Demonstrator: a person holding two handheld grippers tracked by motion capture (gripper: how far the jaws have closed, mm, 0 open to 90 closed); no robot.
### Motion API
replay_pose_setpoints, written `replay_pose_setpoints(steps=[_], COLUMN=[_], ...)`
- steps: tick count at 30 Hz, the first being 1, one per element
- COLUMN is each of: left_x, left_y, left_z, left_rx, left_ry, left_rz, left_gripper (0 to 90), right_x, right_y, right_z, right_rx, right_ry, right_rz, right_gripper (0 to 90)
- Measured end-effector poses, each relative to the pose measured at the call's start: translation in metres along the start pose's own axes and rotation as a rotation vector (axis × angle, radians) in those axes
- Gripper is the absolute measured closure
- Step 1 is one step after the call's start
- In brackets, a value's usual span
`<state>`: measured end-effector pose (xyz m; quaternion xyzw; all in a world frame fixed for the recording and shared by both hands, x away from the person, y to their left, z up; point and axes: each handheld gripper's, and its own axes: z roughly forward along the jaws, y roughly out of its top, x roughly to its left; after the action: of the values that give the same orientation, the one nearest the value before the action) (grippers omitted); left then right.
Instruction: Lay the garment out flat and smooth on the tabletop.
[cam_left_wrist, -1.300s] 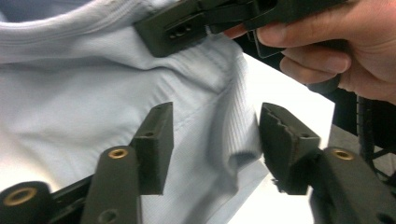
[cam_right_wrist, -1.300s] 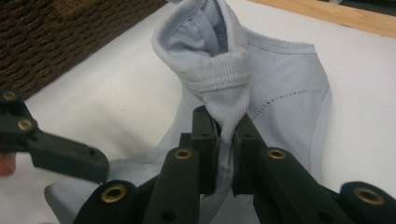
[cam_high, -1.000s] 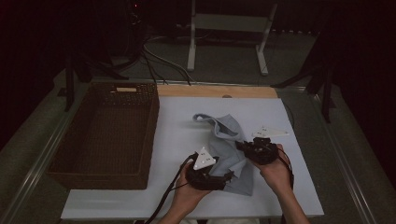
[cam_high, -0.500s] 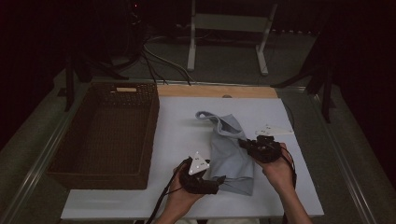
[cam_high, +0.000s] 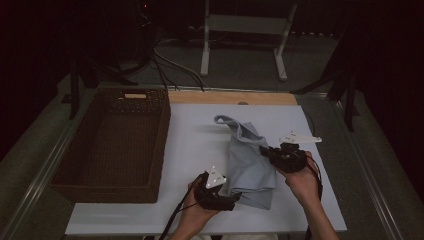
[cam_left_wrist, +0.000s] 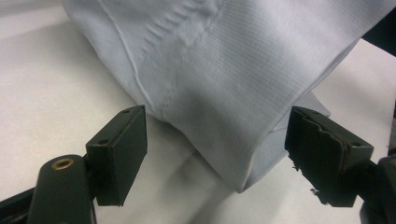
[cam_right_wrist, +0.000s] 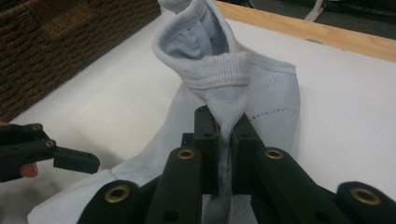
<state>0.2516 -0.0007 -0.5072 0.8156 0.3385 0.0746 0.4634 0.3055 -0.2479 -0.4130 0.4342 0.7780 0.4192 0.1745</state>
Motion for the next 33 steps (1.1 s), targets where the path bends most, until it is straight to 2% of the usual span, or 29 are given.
replay_pose_setpoints(steps=[8, 23, 24, 27, 29, 33], left_x=[-0.002, -0.002, 0.002, 0.004, 0.006, 0.009], left_y=[0.0, 0.013, 0.017, 0.019, 0.02, 0.021], left_z=[0.013, 0.035, 0.039, 0.039, 0.036, 0.031], left_rx=[0.018, 0.035, 0.052, 0.059, 0.061, 0.056], left_ry=[-0.005, -0.014, -0.03, -0.027, -0.015, 0.008], left_rz=[-0.02, -0.068, -0.091, -0.097, -0.097, -0.085], left_gripper=[23.1, 24.4, 36.4, 54.7, 65.4, 78.4], right_x=[-0.004, -0.008, -0.008, -0.007, -0.006, -0.004], right_y=[0.003, 0.004, 0.004, 0.003, 0.003, 0.003], right_z=[-0.008, -0.016, -0.016, -0.016, -0.016, -0.015], right_rx=[-0.019, -0.031, -0.033, -0.032, -0.029, -0.029], right_ry=[-0.001, -0.009, -0.008, -0.007, -0.007, -0.002], right_rz=[0.011, 0.01, 0.008, 0.003, -0.001, -0.014], right_gripper=[85.1, 85.1, 85.1, 85.3, 85.4, 85.6])
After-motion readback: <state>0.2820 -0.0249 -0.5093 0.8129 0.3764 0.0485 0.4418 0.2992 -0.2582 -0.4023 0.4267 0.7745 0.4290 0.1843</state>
